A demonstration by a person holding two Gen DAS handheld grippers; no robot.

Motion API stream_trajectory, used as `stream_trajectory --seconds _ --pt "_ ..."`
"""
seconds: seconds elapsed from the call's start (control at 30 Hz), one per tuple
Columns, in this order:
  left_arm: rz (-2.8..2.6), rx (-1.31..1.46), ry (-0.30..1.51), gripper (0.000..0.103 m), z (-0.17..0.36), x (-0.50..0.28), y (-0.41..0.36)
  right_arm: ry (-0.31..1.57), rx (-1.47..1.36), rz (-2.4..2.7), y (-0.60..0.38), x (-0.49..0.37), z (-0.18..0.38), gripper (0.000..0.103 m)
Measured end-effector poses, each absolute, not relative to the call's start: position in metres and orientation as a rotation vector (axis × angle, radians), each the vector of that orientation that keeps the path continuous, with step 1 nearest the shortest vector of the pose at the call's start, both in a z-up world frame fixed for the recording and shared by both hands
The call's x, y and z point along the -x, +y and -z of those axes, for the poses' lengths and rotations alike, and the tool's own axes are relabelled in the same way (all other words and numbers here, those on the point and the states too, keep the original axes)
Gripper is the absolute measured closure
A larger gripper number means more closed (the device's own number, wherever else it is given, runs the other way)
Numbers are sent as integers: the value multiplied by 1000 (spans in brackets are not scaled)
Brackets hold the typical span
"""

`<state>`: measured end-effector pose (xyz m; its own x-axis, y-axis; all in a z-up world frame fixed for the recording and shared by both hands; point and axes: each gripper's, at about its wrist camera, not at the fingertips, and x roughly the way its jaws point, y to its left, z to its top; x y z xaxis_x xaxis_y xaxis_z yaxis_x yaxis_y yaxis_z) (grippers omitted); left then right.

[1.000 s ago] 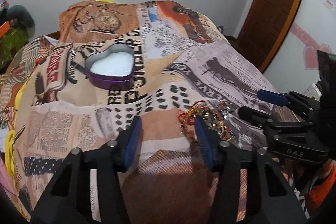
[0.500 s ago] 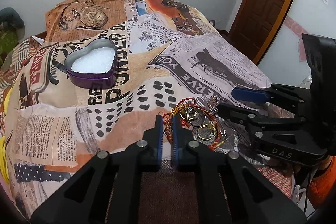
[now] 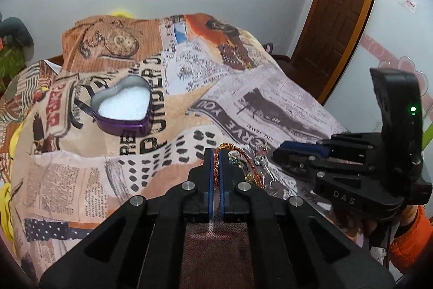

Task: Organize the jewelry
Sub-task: 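Lift the bracelet with the left tool while the right tool grasps the silver ring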

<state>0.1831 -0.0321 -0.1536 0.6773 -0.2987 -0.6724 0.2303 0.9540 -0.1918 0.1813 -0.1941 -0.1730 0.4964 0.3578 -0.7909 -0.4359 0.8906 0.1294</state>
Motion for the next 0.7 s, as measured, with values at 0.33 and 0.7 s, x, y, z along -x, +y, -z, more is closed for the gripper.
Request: stream_trajectory --seconds 0.33,0.7 --pt "263 125 714 101 140 -180 -11 967 103 -491 -183 -197 175 75" --pt "243 140 717 101 150 -189 1 986 187 -511 -172 -215 180 75"
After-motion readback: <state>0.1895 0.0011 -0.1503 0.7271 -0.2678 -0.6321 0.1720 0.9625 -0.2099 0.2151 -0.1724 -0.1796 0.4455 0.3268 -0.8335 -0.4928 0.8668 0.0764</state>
